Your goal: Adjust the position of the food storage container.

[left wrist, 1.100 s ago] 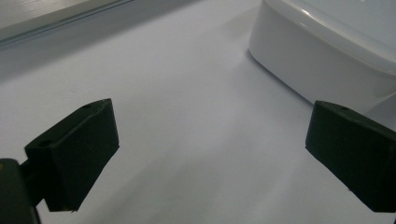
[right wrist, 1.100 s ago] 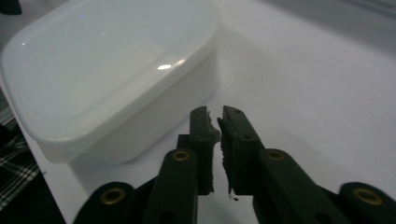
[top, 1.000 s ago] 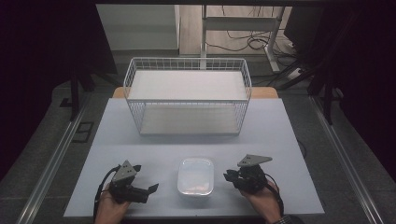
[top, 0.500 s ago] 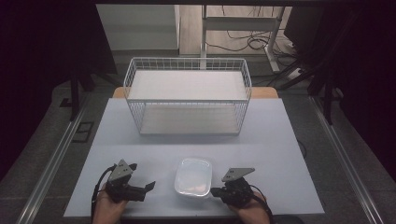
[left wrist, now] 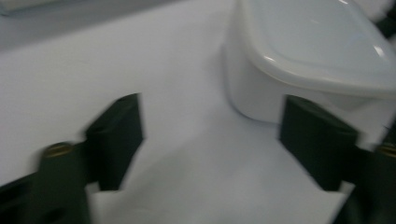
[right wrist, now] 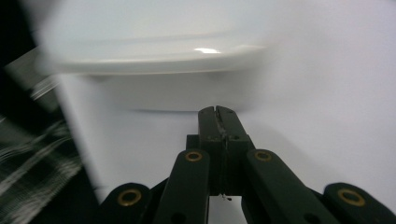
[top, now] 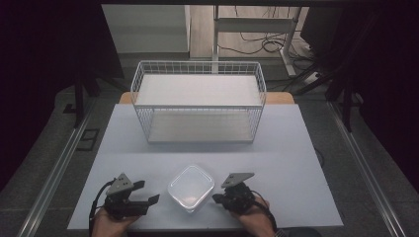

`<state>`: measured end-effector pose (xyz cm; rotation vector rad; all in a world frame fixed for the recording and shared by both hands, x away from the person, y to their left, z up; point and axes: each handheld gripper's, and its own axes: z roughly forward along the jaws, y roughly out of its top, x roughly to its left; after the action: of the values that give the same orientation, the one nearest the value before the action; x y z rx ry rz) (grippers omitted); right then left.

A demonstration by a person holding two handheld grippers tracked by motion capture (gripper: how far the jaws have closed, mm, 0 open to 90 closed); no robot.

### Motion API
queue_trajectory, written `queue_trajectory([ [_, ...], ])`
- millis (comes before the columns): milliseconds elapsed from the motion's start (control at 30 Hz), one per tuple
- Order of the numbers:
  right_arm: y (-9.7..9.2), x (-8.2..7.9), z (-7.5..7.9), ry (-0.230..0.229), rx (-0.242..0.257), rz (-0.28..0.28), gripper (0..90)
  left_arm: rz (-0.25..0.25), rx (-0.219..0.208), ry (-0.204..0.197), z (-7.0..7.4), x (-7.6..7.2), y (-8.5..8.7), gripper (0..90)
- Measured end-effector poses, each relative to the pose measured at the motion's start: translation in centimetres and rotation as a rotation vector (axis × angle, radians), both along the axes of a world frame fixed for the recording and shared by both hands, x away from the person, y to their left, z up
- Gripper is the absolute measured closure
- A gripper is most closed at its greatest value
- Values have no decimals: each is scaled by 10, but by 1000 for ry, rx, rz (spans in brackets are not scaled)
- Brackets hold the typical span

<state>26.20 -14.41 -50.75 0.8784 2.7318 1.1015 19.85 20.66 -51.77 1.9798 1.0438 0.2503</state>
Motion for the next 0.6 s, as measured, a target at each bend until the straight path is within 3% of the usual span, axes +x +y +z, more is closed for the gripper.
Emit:
queue_trajectory([
  [33, -4, 6, 1, -11, -5, -28, 893, -43, 4, 7, 0, -3, -6, 480],
  [67, -8, 17, 1, -30, -7, -54, 893, -84, 18, 19, -1, -7, -17, 678],
  [100, -7, 23, 0, -33, -4, -59, 893, -84, 18, 19, -1, -7, -17, 763],
  [133, -7, 23, 0, -33, -4, -59, 893, -91, 9, 34, -3, -8, -23, 763],
  [200, 1, 38, 0, -48, 5, -56, 893, -123, -3, 65, -6, -7, -33, 900],
  [333, 14, 49, -2, -37, 19, -21, 893, -130, 43, 95, -11, 4, -52, 900],
  [367, 14, 49, -1, -45, 5, -21, 893, -111, 82, 88, -12, 7, -57, 900],
  [600, -8, 35, 6, -26, 9, -67, 892, -99, 100, 103, -11, 30, -66, 900],
])
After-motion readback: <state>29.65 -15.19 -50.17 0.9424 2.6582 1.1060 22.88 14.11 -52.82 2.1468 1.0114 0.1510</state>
